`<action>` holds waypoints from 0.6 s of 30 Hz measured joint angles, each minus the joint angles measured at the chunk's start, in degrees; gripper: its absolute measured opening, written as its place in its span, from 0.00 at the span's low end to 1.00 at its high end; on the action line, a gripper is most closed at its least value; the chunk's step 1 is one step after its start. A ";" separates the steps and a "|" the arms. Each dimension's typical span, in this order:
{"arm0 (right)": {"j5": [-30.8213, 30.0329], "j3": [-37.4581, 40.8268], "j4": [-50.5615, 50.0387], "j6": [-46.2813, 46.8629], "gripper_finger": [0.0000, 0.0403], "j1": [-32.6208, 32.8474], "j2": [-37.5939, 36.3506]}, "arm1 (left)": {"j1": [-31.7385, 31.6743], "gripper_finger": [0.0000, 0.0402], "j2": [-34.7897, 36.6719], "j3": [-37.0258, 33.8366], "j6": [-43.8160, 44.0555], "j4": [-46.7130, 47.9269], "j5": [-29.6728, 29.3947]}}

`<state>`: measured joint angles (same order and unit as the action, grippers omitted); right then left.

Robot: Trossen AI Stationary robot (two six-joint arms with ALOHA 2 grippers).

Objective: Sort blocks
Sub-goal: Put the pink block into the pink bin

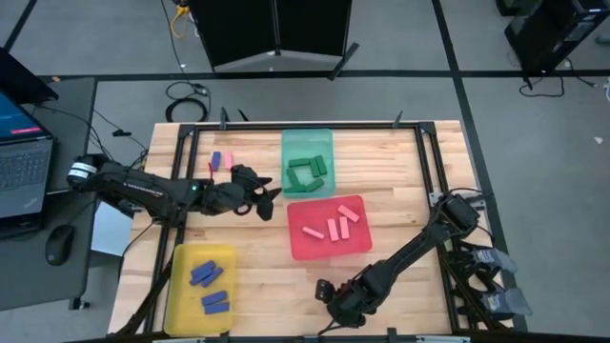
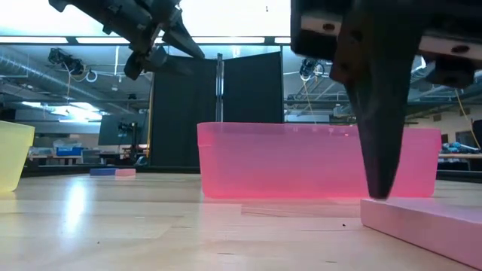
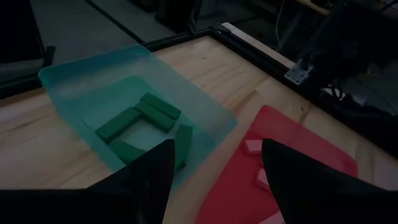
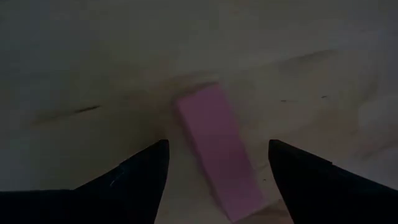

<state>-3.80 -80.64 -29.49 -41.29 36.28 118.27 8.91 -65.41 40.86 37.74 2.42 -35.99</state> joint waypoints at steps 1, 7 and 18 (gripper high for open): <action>-0.02 0.00 0.73 -0.68 0.71 -0.01 0.31 | 0.17 0.62 0.00 0.00 0.00 0.03 0.00; 2.13 -0.15 2.98 -1.09 0.70 -0.71 1.39 | 0.65 0.62 0.00 0.02 0.01 0.04 -0.04; 9.68 -0.11 2.21 5.17 0.54 -3.34 2.16 | 0.76 0.62 0.00 0.02 0.01 0.04 -0.13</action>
<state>5.88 -80.76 -27.28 -36.12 32.94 120.43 9.67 -65.41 40.88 37.76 2.46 -36.12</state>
